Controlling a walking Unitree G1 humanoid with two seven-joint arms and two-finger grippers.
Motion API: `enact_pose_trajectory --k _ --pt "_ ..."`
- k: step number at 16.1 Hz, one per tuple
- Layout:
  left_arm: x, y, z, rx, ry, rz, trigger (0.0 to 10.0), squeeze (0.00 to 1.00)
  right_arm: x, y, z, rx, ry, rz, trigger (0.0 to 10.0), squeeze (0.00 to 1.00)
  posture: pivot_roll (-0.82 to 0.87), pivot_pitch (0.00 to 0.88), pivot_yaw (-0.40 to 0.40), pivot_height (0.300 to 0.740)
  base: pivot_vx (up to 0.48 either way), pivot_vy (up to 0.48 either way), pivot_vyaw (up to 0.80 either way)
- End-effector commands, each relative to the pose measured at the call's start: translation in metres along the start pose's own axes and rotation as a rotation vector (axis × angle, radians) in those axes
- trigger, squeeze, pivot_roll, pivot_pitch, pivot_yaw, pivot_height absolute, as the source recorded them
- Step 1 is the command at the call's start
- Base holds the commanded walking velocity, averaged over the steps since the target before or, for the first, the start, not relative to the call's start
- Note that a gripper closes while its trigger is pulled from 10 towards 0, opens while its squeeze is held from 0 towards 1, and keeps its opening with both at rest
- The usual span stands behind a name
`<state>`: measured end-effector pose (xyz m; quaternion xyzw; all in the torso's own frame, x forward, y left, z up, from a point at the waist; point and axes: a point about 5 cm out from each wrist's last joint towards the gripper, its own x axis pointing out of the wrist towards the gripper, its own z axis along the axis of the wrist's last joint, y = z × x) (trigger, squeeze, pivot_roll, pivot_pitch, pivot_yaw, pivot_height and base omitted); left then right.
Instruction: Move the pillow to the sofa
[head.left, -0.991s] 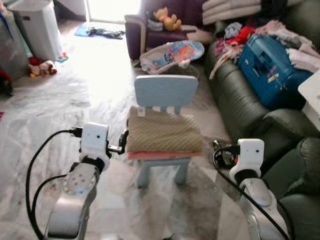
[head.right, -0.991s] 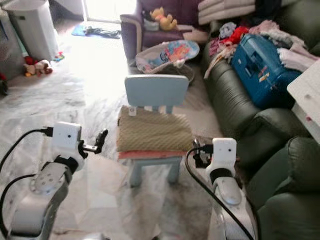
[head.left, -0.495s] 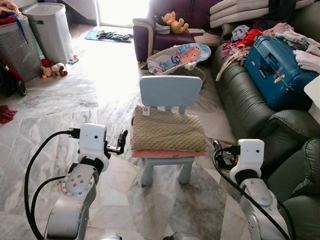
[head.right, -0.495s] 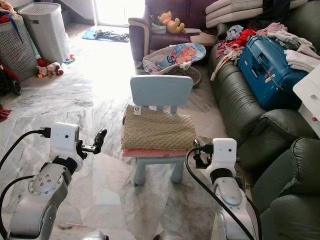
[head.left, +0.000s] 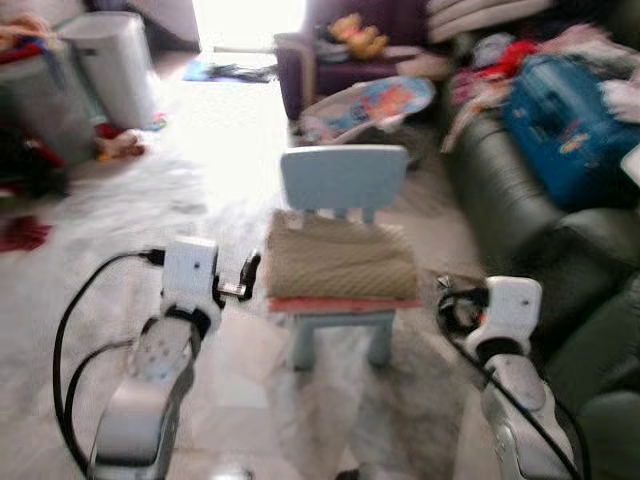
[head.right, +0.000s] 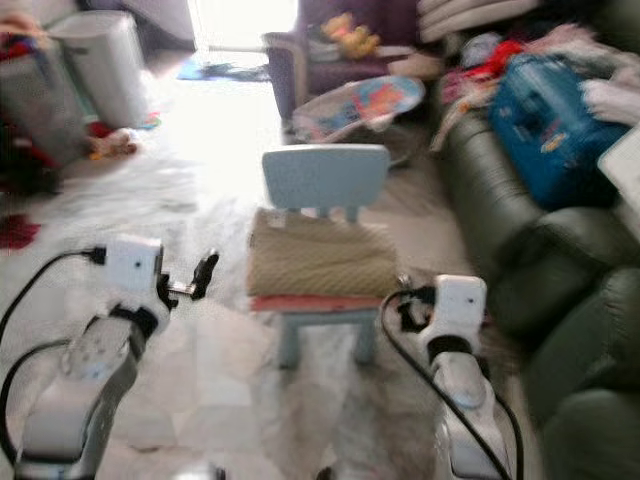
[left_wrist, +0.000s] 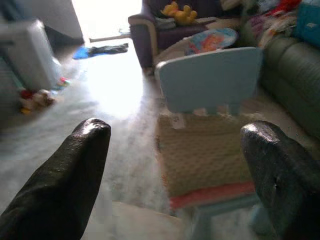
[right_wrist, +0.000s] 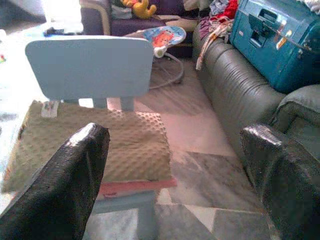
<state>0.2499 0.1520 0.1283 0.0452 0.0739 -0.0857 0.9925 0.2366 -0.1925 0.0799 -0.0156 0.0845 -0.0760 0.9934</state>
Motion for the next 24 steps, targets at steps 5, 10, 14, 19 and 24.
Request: enact_pose_trajectory --k 5,10,14,19,24 --pt "0.014 0.004 0.005 0.044 -0.002 -0.029 10.0 0.0 -0.005 -0.001 -0.003 0.039 -0.015 -0.065 10.0 0.0 -0.03 0.0 0.069 0.74 0.0 0.0 0.0" --pt "0.011 -0.001 0.0 0.02 0.001 -0.029 10.0 0.0 -0.005 -0.003 -0.003 0.008 -0.007 -0.033 10.0 0.0 -0.03 0.0 0.024 0.74 0.0 0.0 0.0" --pt "0.01 0.0 -0.001 -0.021 -0.001 0.006 10.0 0.0 0.001 -0.002 0.0 -0.007 -0.012 -0.007 10.0 0.0 -0.02 0.0 -0.008 0.74 0.0 -0.383 0.0" --pt "0.008 0.002 -0.003 -0.023 0.001 0.018 10.0 0.0 -0.001 0.001 -0.002 0.007 0.004 0.037 10.0 0.0 -0.02 0.0 -0.016 0.74 0.0 -0.458 0.0" --pt "0.009 0.016 0.002 0.01 -0.033 0.172 10.0 0.0 -0.002 0.008 0.002 0.016 -0.008 0.099 10.0 0.0 -0.03 0.0 -0.027 0.74 0.0 -0.058 0.0"
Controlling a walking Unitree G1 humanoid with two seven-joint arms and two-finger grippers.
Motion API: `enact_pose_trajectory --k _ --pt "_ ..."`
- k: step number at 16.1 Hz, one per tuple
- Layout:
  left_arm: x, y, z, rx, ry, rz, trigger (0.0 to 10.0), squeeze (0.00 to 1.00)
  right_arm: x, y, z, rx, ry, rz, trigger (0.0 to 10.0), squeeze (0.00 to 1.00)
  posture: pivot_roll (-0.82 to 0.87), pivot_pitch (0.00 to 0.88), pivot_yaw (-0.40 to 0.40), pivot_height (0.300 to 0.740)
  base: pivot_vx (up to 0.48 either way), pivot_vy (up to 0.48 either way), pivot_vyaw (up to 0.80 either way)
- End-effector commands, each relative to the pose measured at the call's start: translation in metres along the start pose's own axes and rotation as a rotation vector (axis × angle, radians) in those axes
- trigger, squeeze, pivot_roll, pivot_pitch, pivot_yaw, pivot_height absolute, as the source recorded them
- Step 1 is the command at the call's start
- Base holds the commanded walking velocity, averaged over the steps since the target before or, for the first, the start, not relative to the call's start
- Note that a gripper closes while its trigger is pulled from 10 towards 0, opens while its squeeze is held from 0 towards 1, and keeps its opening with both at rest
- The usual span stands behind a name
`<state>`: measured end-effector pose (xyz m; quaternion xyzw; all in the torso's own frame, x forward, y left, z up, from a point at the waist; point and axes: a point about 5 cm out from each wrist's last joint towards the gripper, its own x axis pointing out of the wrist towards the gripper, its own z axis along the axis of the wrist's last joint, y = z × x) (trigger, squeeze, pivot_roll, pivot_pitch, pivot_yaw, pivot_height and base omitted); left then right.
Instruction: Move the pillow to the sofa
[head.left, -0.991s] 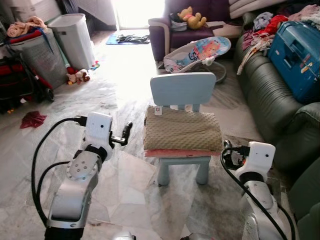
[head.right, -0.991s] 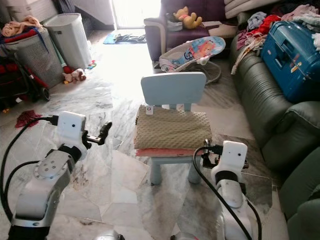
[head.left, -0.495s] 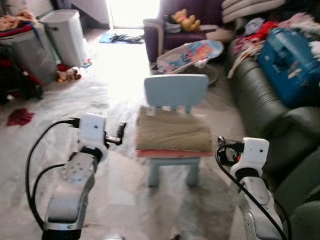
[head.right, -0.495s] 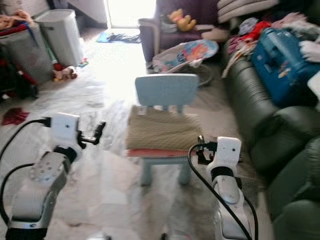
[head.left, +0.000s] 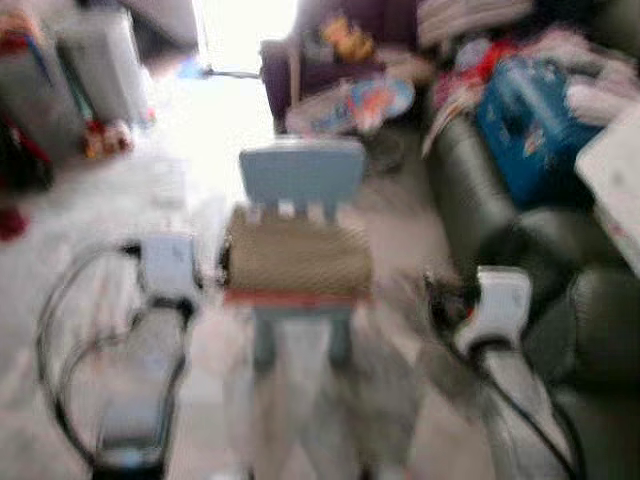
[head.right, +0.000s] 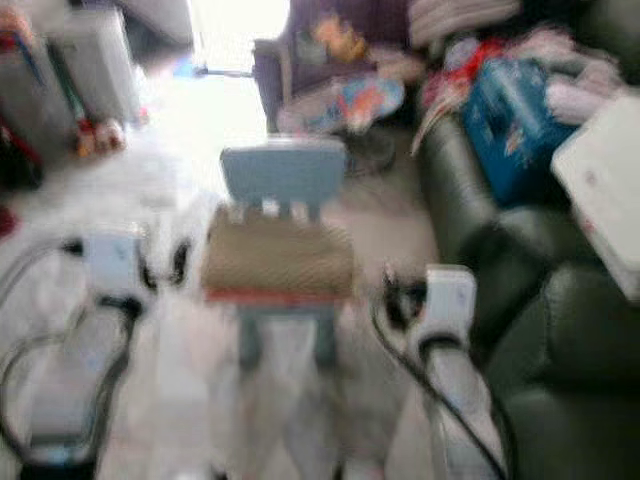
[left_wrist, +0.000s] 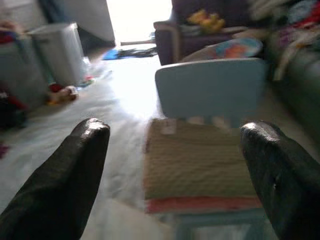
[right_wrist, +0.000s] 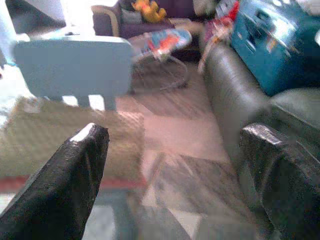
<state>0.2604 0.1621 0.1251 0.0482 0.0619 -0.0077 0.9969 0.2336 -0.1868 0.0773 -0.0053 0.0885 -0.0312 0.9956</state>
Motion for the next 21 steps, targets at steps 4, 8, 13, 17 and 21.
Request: enact_pose_trajectory --k 4,8,13,17,21 --pt "-0.0039 0.0116 -0.0001 0.027 0.011 0.008 10.0 0.0 0.0011 0.0005 0.0044 0.001 -0.01 0.009 10.0 0.0 -0.02 0.0 -0.031 0.74 0.0 0.0 0.0" --pt "-0.0052 0.0161 -0.0011 0.036 0.015 0.034 10.0 0.0 0.003 0.0039 0.006 -0.004 -0.013 0.037 10.0 0.0 -0.02 0.0 -0.04 0.74 0.06 0.0 0.0" --pt "-0.006 0.0151 -0.0008 0.03 0.012 0.023 10.0 0.0 0.0032 0.0023 0.0061 -0.014 -0.01 0.033 10.0 0.0 -0.02 0.0 -0.044 0.74 0.386 0.0 0.0" --pt "-0.0059 0.0143 -0.0004 0.029 0.011 0.02 10.0 0.0 0.0018 0.0022 0.005 -0.016 -0.005 0.035 10.0 0.0 -0.02 0.0 -0.045 0.74 0.466 0.0 0.0" --pt "-0.0056 0.0133 -0.0013 0.02 0.018 0.02 10.0 0.0 0.0022 0.0014 0.0046 -0.021 -0.002 0.035 10.0 0.0 -0.02 0.0 -0.047 0.74 0.448 0.0 0.0"
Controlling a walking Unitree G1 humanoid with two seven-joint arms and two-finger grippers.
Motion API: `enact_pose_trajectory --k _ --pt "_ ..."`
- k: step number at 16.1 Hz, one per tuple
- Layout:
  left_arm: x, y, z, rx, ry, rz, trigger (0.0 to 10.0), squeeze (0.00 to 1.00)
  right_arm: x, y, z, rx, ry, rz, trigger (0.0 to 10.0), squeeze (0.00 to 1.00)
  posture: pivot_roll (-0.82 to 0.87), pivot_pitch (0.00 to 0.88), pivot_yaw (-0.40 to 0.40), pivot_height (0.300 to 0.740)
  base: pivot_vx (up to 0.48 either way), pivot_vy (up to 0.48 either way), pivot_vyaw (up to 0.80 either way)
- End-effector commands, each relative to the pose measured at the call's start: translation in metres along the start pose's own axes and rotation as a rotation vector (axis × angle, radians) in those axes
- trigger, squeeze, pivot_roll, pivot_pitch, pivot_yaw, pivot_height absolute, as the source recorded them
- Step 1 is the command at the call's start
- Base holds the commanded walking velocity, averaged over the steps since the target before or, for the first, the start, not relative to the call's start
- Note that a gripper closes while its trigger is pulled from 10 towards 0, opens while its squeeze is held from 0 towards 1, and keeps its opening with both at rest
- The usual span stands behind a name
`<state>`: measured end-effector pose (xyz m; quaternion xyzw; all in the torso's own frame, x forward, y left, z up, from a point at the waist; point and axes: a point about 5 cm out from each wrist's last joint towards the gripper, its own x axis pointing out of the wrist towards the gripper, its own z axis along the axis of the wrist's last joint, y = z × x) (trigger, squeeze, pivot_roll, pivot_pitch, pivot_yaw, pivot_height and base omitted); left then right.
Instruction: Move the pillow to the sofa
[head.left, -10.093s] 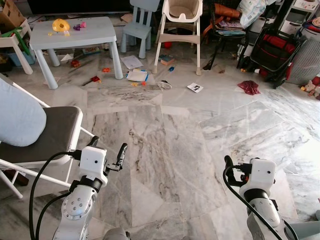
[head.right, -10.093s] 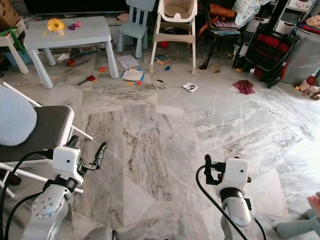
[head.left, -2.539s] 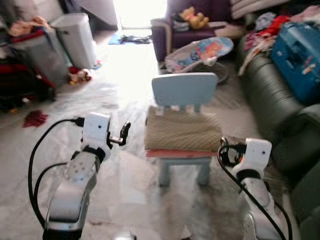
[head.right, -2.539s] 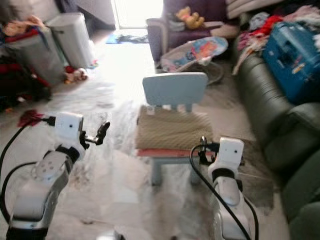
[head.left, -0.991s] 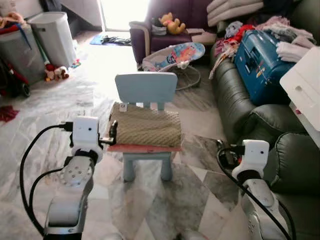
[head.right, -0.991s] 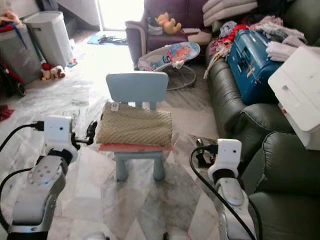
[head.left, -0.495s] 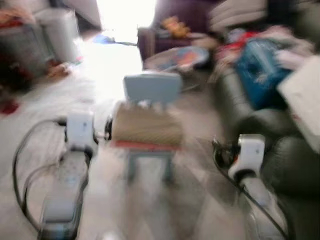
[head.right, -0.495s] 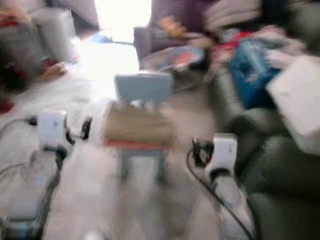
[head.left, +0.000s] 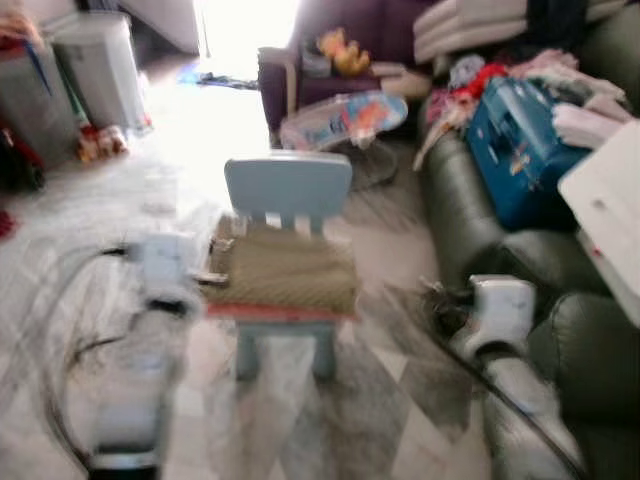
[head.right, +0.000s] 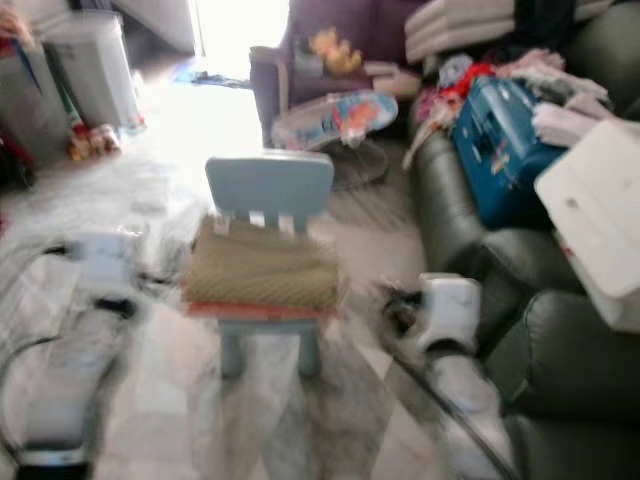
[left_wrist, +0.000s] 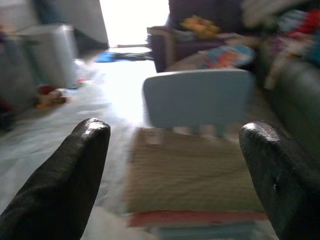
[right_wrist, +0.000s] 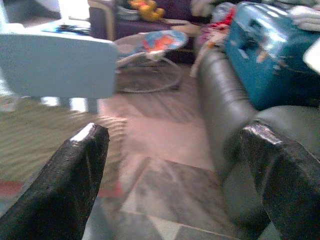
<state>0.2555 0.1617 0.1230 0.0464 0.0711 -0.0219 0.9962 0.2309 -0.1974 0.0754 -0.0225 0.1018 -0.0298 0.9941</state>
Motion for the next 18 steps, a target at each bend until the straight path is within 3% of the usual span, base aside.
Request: enact_pose_trajectory --k 1,11,16,18 --pt "-0.0013 0.0137 0.0012 0.02 0.002 0.05 10.0 0.0 0.0037 0.0122 0.0074 0.012 -0.028 0.037 10.0 0.0 -0.03 0.0 -0.048 0.74 0.442 0.0 0.0" --pt "-0.0005 0.0131 -0.0022 -0.024 0.04 0.061 10.0 0.0 0.0034 0.0118 0.0057 0.008 -0.019 0.04 10.0 0.0 -0.03 0.0 -0.049 0.74 0.316 0.315 0.0" --pt "-0.0003 0.0095 0.0007 0.026 0.017 0.033 10.0 0.0 0.0032 0.0114 0.0051 0.007 -0.018 0.039 10.0 0.0 -0.03 0.0 -0.047 0.74 0.0 0.461 0.0" --pt "-0.0008 0.0072 0.0016 0.035 0.009 0.018 10.0 0.0 0.0031 0.0115 0.0051 0.005 -0.019 0.039 10.0 0.0 -0.03 0.0 -0.048 0.74 0.437 0.129 0.0"
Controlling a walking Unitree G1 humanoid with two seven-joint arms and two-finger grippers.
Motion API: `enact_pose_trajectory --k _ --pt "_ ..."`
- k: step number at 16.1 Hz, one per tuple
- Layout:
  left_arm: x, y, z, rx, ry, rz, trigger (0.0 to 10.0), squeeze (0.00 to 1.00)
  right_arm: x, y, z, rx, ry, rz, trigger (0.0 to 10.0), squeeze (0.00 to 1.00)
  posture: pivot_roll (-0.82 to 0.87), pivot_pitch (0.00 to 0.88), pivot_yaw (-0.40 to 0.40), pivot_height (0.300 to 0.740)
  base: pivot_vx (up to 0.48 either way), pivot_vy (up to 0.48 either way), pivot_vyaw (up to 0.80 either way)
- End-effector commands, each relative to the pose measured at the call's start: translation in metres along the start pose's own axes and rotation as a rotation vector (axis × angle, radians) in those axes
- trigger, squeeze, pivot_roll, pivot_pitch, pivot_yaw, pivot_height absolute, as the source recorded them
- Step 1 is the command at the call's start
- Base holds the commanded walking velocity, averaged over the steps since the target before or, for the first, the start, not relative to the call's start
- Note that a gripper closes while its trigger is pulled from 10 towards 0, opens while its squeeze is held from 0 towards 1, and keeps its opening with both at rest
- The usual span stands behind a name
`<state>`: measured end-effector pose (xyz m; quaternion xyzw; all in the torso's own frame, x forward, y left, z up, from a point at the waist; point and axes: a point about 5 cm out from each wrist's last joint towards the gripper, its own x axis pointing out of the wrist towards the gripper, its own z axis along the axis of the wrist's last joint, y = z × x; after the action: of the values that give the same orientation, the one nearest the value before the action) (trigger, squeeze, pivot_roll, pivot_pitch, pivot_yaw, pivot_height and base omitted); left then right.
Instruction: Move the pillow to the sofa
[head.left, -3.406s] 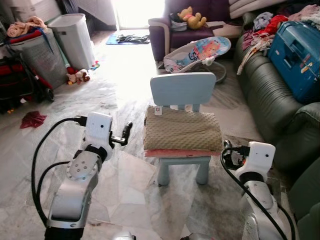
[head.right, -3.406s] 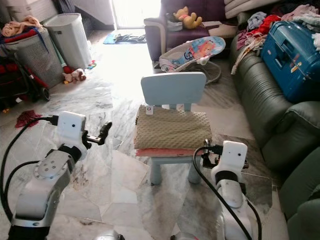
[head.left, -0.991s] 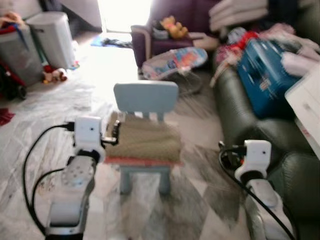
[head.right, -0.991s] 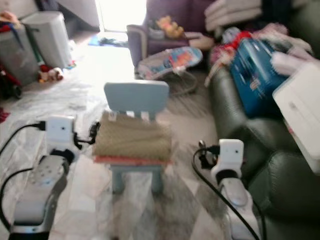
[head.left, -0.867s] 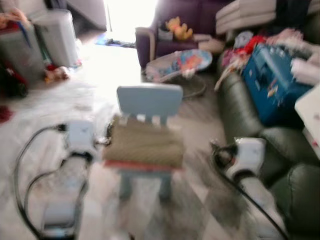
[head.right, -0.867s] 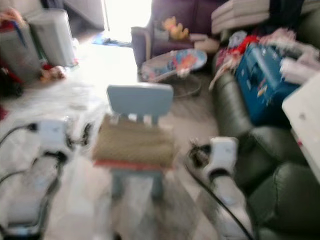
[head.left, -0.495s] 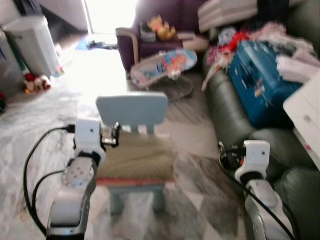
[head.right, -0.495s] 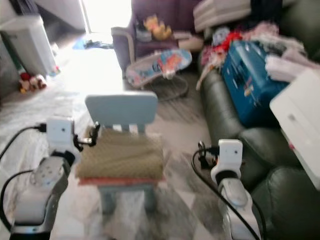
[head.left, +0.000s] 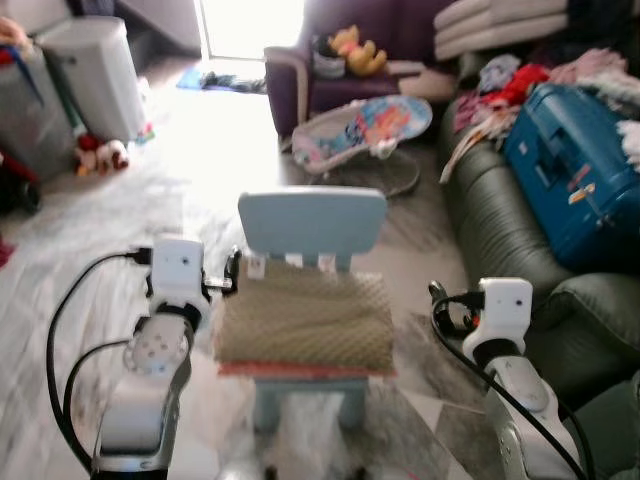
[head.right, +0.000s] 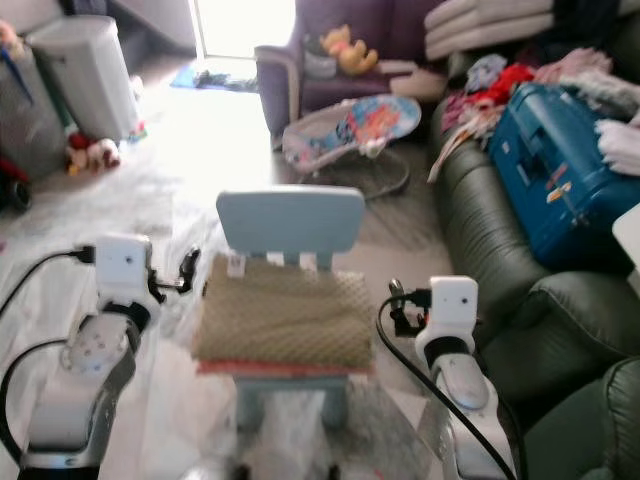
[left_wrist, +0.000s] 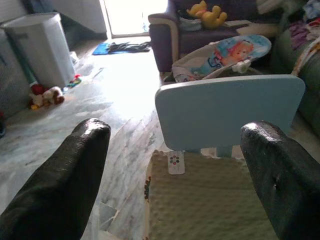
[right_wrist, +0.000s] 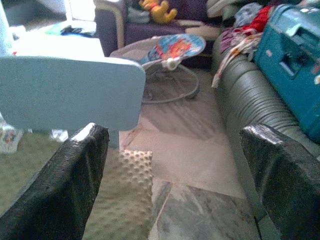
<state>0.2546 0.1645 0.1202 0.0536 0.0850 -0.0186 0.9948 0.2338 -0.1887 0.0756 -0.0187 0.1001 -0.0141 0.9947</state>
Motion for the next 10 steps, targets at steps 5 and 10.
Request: enact_pose_trajectory --k 5,10 --pt "-0.0007 0.002 0.0055 0.02 -0.028 0.007 10.0 0.0 0.0017 0.003 0.0048 -0.004 -0.02 0.01 10.0 0.0 -0.03 0.0 -0.046 0.74 0.478 0.0 0.0" --pt "-0.001 0.0005 0.0067 0.002 -0.035 0.011 10.0 0.0 0.0024 0.004 0.0049 -0.006 -0.02 0.013 10.0 0.0 -0.02 0.0 -0.048 0.74 0.067 0.0 0.0"
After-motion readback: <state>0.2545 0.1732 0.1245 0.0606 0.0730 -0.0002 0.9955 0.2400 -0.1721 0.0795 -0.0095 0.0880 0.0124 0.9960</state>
